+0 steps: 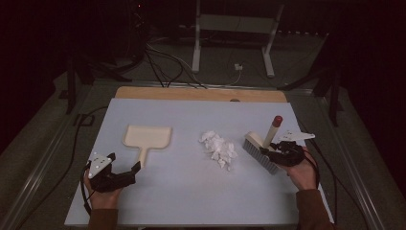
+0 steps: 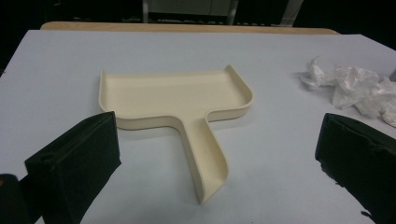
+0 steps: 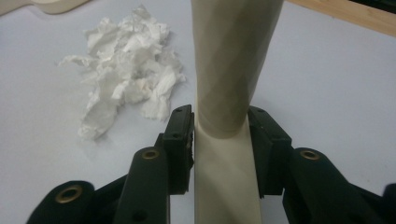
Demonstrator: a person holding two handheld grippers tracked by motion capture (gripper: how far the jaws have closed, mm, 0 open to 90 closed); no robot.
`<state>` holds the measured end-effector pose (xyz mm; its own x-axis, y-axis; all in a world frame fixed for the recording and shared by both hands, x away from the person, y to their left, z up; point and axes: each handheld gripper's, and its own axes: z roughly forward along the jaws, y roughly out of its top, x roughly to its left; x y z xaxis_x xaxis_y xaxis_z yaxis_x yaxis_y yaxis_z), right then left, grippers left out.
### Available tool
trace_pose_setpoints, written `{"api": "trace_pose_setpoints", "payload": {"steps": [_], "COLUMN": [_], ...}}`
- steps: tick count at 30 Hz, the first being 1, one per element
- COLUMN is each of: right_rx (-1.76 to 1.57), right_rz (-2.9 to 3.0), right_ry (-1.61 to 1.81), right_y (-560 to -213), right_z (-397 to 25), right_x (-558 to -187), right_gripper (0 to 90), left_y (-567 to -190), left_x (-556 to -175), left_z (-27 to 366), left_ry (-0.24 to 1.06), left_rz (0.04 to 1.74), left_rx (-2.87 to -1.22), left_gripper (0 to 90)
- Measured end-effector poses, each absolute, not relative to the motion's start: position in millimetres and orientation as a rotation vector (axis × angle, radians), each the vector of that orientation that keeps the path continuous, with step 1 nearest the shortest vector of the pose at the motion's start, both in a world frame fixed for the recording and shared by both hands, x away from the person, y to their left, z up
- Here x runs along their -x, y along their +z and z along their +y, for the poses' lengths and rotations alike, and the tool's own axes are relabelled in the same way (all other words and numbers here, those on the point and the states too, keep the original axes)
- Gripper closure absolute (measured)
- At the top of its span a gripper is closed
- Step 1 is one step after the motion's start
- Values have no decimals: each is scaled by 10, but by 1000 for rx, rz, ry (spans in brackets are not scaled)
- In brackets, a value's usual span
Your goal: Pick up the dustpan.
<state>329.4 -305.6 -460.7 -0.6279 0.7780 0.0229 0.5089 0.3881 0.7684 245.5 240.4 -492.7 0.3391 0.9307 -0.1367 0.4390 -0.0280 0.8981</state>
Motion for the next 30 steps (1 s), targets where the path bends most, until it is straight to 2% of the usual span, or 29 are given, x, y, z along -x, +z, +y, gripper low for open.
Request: {"api": "trace_pose_setpoints", "payload": {"steps": [13,30], "right_rx": [-1166,-1166], "right_rz": [2301,2255], "right_ry": [1091,1042], "right_y": [-4633,-4632], "right_z": [-2964,-2870], "right_x": [-3361,-3321], "right_gripper": [642,670], "left_y": [-4808,-4713], "left_x": [-2511,-2762], "left_z": [2382,2348], "left_ry": [633,588], "left_rz": [1292,1348], "left_rx": [-1673,-1757], "left_gripper": [7,6]}}
